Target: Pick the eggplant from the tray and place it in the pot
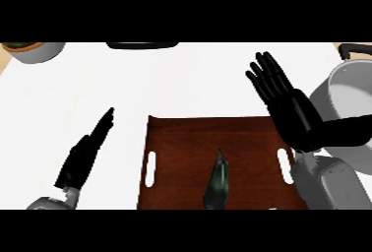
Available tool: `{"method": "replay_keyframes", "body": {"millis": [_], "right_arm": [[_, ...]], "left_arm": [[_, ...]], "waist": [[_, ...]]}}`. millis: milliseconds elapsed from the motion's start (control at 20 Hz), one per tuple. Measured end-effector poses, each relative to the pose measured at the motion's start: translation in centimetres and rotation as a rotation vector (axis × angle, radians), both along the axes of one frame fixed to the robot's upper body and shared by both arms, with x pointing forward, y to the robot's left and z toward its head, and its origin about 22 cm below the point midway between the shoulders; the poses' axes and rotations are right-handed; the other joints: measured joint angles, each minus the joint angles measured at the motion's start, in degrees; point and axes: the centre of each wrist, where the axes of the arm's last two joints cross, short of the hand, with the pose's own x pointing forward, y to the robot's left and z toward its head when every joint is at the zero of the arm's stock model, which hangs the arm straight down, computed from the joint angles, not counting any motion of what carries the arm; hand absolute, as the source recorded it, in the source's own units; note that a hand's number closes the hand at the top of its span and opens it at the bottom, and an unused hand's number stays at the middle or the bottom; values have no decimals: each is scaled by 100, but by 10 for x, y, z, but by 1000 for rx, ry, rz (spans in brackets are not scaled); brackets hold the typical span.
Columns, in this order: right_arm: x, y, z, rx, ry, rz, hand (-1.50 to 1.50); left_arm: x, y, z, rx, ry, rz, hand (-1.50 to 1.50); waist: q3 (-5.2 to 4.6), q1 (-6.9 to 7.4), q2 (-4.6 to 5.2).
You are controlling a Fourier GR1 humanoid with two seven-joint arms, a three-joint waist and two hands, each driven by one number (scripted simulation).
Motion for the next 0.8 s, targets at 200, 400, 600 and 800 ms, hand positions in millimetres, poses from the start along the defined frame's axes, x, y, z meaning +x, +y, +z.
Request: {"method": "replay_keyframes", "body": {"millis": [200, 400, 600, 800], "right_arm": [[8, -41, -6, 36, 6, 46, 150], [11, -91, -4, -168, 6, 43, -150], [-4, -135, -41, -341, 5, -18, -150], [-15, -154, -61, -410, -135, 52, -150]], "left_arm": [[18, 3, 23, -71, -130, 47, 0], [33, 7, 53, -168, -277, 119, 0], [43, 14, 67, -251, -339, 157, 0], [50, 19, 68, -286, -356, 174, 0]], "waist": [[-4, 115, 45], [-36, 167, 62], [-13, 167, 88], [-57, 185, 50]]}}
